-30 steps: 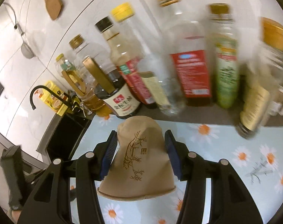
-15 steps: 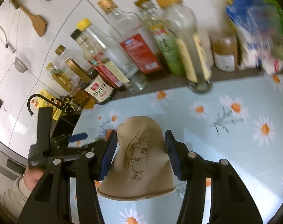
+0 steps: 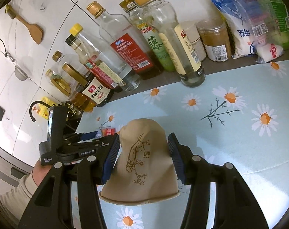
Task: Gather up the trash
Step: 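Carry the paper cup and red pouch down over the black bin with both grippers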
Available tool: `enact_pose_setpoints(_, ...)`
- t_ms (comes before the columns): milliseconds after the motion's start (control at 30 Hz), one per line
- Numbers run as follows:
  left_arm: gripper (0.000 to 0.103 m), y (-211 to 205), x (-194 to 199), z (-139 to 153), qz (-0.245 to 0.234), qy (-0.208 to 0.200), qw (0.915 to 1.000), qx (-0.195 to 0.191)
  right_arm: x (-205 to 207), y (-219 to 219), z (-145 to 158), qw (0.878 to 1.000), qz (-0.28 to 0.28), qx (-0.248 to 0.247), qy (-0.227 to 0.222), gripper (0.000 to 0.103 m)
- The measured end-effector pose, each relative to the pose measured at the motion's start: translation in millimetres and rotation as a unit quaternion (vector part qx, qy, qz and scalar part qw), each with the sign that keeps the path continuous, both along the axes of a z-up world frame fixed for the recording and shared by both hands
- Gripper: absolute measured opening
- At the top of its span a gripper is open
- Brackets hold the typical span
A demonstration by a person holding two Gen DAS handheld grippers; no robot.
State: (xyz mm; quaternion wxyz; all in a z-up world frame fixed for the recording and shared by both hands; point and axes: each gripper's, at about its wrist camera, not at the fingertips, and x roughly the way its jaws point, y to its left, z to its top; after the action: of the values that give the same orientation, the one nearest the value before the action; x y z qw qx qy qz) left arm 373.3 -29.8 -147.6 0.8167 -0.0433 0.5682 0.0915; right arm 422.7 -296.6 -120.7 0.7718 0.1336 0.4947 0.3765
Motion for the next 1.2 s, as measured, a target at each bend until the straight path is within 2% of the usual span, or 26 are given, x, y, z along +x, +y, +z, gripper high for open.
enact_pose_setpoints(167, 0.05, 2.0, -3.8, 6.7, 0.001, -0.007, 0.9999, -0.008, -2.9, 1.6, -0.3, 1.0, 0.007, 0.006, 0.0, 0.053)
enact_pose_setpoints(467, 0.049, 6.6, -27.7, 14.2, 0.006, -0.029, 0.9995, -0.009, -15.3, 6.6, -2.4, 1.0, 0.017, 0.006, 0.004, 0.053)
enact_pose_setpoints(700, 0.049, 18.1, -40.4, 25.7, 0.017, -0.051, 0.9981, -0.03, -25.3, 17.3, 1.6, 1.0, 0.025, 0.003, 0.002, 0.053)
enact_pose_setpoints(967, 0.049, 27.2, -84.2, 37.3, 0.03, -0.078, 0.9953, -0.05, -49.8, 40.4, 4.3, 0.999, 0.041, -0.005, 0.002, 0.053)
enact_pose_setpoints(1200, 0.049, 34.5, -138.6, 51.3, 0.021, -0.105, 0.9917, -0.071, -89.6, 63.5, 8.0, 0.999, 0.04, -0.018, -0.002, 0.053)
